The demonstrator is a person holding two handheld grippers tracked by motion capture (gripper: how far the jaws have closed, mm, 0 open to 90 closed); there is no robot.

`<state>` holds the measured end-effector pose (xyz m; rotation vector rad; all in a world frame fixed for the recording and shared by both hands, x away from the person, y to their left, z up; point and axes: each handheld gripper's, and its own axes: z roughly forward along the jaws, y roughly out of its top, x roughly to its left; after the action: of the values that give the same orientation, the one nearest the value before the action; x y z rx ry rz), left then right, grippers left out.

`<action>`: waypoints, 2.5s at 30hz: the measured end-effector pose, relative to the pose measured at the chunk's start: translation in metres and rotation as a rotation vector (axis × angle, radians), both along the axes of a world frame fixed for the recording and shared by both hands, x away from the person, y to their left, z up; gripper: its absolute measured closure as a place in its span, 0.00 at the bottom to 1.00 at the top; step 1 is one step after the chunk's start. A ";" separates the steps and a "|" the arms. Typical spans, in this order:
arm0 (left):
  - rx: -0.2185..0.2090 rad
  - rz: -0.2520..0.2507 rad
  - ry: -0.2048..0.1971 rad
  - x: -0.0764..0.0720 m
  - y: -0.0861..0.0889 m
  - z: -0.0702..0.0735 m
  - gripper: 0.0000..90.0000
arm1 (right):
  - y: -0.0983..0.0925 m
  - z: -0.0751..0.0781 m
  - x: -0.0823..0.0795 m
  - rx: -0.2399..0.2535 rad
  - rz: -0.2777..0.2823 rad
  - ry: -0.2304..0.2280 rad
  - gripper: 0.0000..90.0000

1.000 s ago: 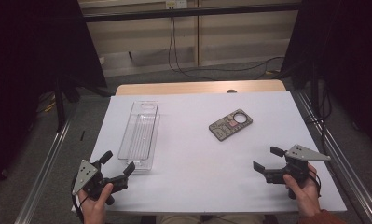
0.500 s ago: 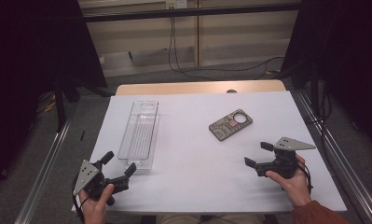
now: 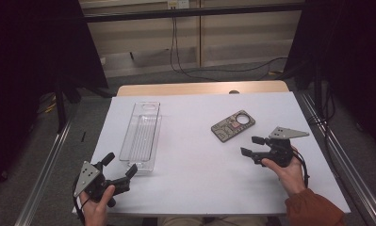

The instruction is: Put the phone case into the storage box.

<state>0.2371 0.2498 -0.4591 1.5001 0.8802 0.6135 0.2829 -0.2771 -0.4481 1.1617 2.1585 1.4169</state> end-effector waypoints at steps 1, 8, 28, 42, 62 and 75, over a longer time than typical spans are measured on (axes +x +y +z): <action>-0.006 -0.007 0.005 0.000 0.000 0.000 0.03 | 0.000 0.000 0.002 0.008 0.002 0.006 0.39; 0.000 -0.005 0.001 0.000 0.000 0.000 0.03 | 0.005 0.002 0.014 0.000 0.031 0.018 0.56; -0.012 -0.004 -0.004 -0.001 0.000 0.000 0.03 | 0.016 0.017 0.060 0.032 0.062 0.052 1.00; -0.008 -0.005 -0.006 0.000 0.001 0.000 0.03 | 0.032 0.020 0.094 -0.034 0.082 0.103 1.00; -0.003 -0.017 -0.011 0.001 0.001 0.000 0.03 | 0.064 0.014 0.139 -0.125 0.070 0.188 1.00; -0.003 -0.015 -0.011 0.002 0.002 0.000 0.03 | 0.077 0.003 0.167 -0.204 0.049 0.232 1.00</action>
<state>0.2388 0.2517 -0.4592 1.4980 0.8601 0.6087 0.4497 -0.2006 -0.4455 1.2555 2.4370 1.0939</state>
